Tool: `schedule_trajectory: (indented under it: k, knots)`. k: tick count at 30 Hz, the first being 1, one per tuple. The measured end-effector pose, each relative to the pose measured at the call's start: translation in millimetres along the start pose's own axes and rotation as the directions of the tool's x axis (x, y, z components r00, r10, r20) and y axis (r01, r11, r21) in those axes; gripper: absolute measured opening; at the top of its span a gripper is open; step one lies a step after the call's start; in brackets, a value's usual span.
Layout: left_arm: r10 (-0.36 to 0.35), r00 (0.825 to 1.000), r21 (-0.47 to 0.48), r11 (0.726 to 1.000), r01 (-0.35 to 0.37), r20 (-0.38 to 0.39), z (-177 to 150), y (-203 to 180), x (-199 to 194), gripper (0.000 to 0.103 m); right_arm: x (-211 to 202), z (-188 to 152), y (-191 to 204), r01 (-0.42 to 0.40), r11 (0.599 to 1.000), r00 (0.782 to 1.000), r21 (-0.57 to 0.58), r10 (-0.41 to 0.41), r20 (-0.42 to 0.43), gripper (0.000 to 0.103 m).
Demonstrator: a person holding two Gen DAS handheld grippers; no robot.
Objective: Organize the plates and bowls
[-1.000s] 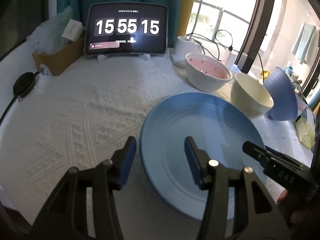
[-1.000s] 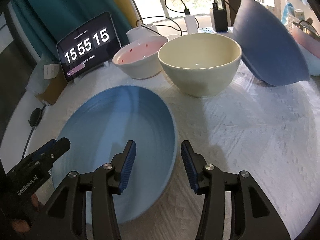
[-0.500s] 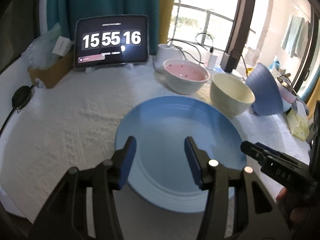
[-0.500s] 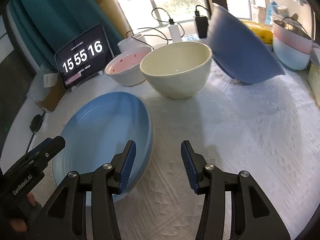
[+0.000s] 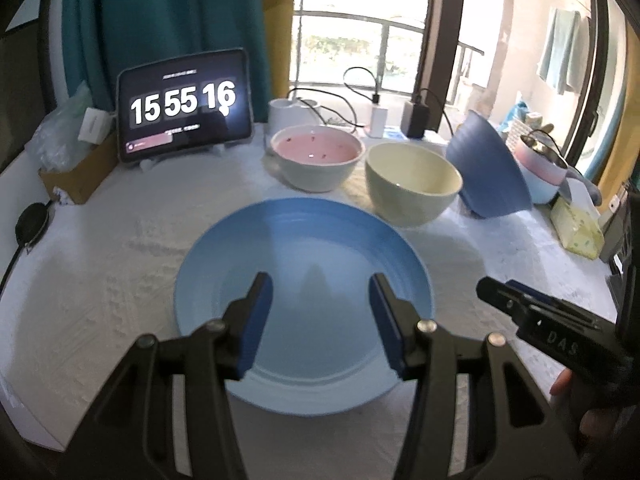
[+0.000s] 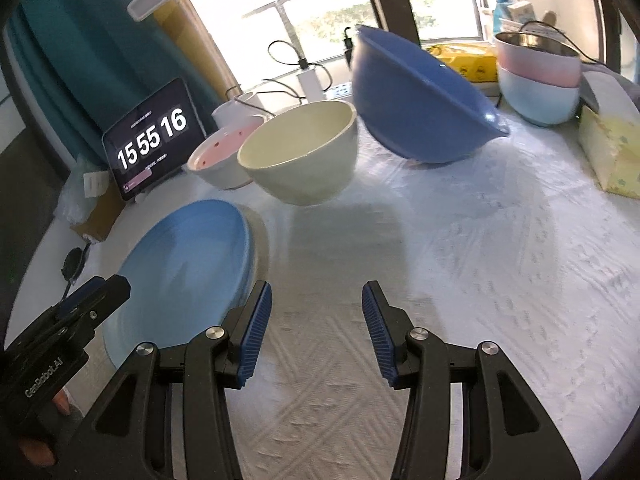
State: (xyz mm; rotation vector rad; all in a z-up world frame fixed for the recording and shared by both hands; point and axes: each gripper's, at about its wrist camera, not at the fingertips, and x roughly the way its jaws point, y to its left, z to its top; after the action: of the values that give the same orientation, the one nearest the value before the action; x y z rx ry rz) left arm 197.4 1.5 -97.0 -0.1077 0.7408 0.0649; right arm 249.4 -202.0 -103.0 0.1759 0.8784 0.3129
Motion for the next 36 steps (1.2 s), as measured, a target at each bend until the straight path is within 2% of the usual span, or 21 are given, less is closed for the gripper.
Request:
schedule_trajectory:
  k: [13, 20, 28, 36]
  knots:
    - [-0.078, 0.997, 0.064, 0.995, 0.077, 0.0, 9, -47, 4, 0.052, -26, 5, -47, 0.028, 0.998, 0.998, 0.053, -0.031, 0.057, 0.05]
    - [-0.131, 0.991, 0.138, 0.982, 0.127, 0.021, 16, -81, 12, 0.052, -38, 12, -79, 0.059, 0.996, 0.993, 0.073, -0.066, 0.098, 0.05]
    - [-0.17, 0.985, 0.183, 0.97, 0.16, 0.041, 32, -109, 22, 0.052, -37, 31, -102, 0.071, 0.993, 0.989, 0.093, -0.082, 0.123, 0.05]
    - [-0.195, 0.977, 0.213, 0.962, 0.173, 0.085, 46, -122, 24, 0.052, -48, 59, -110, 0.099, 0.989, 0.97, 0.114, -0.121, 0.212, 0.05]
